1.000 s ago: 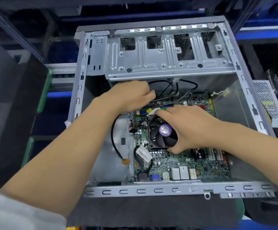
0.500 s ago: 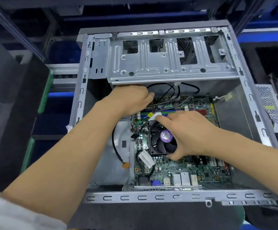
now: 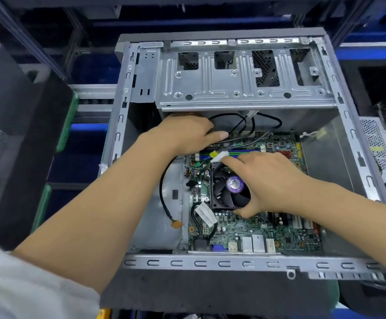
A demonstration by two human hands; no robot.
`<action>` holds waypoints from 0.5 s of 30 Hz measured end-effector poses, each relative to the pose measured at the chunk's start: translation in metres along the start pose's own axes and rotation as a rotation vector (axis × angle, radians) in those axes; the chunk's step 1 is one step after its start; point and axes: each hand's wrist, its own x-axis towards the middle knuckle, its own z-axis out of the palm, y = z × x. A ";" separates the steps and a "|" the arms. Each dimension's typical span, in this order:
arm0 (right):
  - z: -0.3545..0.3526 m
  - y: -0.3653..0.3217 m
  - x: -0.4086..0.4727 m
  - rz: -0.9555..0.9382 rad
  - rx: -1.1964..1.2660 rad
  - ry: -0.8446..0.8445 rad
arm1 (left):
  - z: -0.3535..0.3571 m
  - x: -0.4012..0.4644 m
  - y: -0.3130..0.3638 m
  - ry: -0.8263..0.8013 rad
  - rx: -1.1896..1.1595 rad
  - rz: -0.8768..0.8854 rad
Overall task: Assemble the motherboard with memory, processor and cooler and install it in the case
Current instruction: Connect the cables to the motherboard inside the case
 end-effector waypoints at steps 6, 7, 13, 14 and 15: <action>-0.004 0.002 -0.001 -0.019 0.014 0.007 | 0.002 0.002 0.000 -0.104 0.062 0.017; -0.003 0.003 -0.002 -0.023 0.024 0.005 | 0.002 0.002 0.001 -0.097 0.065 0.027; 0.002 0.008 -0.002 -0.068 0.037 0.067 | -0.002 -0.002 0.012 -0.063 -0.039 0.157; 0.003 0.008 -0.003 -0.073 0.027 0.075 | -0.003 -0.003 0.014 -0.073 -0.055 0.182; 0.006 0.009 -0.004 -0.076 0.034 0.070 | -0.003 -0.003 0.016 -0.089 -0.081 0.203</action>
